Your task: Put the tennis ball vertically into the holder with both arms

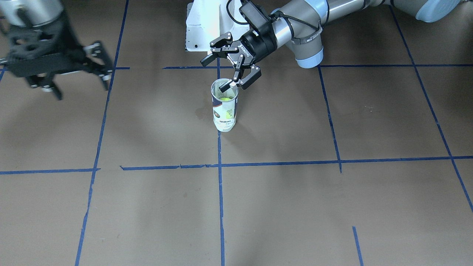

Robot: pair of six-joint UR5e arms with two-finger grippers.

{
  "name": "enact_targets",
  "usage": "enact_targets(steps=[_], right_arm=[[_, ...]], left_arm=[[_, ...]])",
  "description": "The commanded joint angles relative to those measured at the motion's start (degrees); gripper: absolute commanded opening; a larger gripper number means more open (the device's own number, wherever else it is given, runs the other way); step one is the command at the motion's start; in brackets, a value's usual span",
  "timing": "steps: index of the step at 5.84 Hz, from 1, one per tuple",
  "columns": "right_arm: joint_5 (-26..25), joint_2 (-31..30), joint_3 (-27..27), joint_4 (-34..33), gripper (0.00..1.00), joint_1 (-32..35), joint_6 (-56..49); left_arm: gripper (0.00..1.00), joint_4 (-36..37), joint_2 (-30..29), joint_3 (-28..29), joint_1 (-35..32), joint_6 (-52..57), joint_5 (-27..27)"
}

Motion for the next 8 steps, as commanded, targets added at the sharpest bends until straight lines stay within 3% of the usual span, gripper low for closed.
enact_targets(steps=[1, 2, 3, 4, 5, 6, 7, 8], right_arm=[[4.0, -7.3, -0.6, 0.0, 1.0, 9.0, -16.7], [6.1, -11.3, -2.0, 0.0, 1.0, 13.6, -25.0], [8.4, -15.3, -3.6, 0.0, 1.0, 17.9, -33.6], [8.5, -17.6, -5.3, 0.0, 1.0, 21.3, -37.7], [9.8, -20.1, -7.7, 0.0, 1.0, 24.9, -44.6], [9.9, -24.0, -8.8, 0.1, 1.0, 27.0, -48.6], [9.8, -26.7, -10.2, 0.0, 1.0, 28.8, -49.1], [9.5, -29.4, -10.5, 0.1, 1.0, 29.6, -49.2]], left_arm=[[1.0, 24.2, 0.0, -8.8, -3.3, 0.1, -0.6], [1.0, 37.3, -0.3, -10.5, -8.7, 0.3, -7.9], [1.0, 45.7, -0.3, -9.7, -17.1, 5.8, -19.3], [1.0, 53.6, -0.2, -9.6, -23.0, 14.0, -23.9], [1.0, 61.2, 0.0, -8.8, -26.5, 21.3, -24.0], [1.0, 63.5, 3.2, -5.5, -31.2, 27.7, -24.4], [1.0, 63.6, 8.8, -4.0, -39.0, 25.7, -31.1], [1.0, 63.8, 11.0, 2.9, -48.7, 19.0, -42.4]])
